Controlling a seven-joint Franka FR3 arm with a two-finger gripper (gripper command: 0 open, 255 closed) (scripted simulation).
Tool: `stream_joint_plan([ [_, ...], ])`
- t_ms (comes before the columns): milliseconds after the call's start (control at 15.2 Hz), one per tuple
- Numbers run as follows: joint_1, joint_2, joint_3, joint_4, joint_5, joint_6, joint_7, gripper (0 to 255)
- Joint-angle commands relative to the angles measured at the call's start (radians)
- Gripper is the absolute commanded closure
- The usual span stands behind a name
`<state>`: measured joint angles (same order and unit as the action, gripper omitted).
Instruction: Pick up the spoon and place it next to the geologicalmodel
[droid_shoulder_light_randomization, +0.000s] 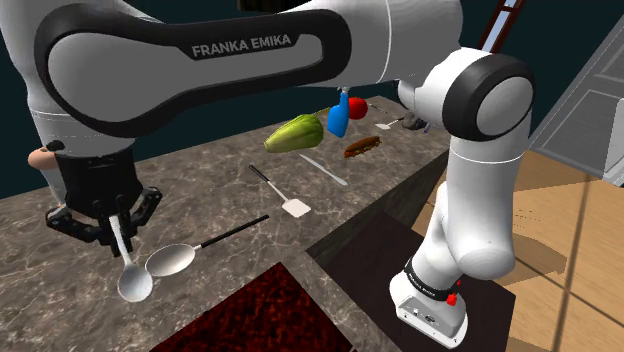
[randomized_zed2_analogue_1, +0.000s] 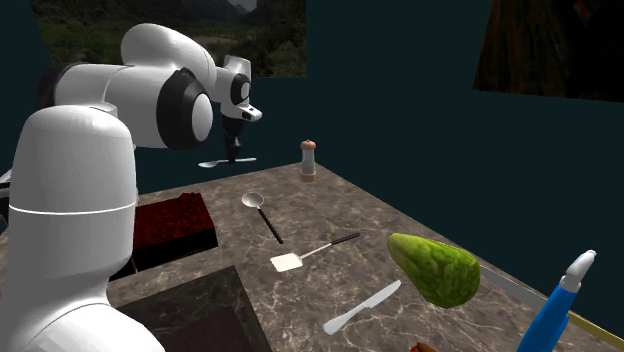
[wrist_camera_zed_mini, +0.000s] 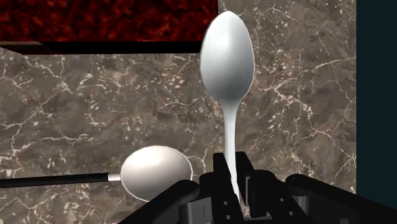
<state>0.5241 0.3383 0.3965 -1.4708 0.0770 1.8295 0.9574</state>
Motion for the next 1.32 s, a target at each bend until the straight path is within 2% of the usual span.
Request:
stream_joint_plan([
  [0, 0.030, -0.005, 0.014, -0.012, -0.005, 0.015, 0.045, 255],
  [528, 0.168, 0.050, 0.057, 0.050, -0.054, 0.031, 0.224, 255],
  [660, 0.219, 0.083, 0.067, 0.093, -0.078, 0.028, 0.284, 255],
  [1254, 0.213, 0.092, 0.062, -0.017, -0.078, 0.144, 0.272, 255],
])
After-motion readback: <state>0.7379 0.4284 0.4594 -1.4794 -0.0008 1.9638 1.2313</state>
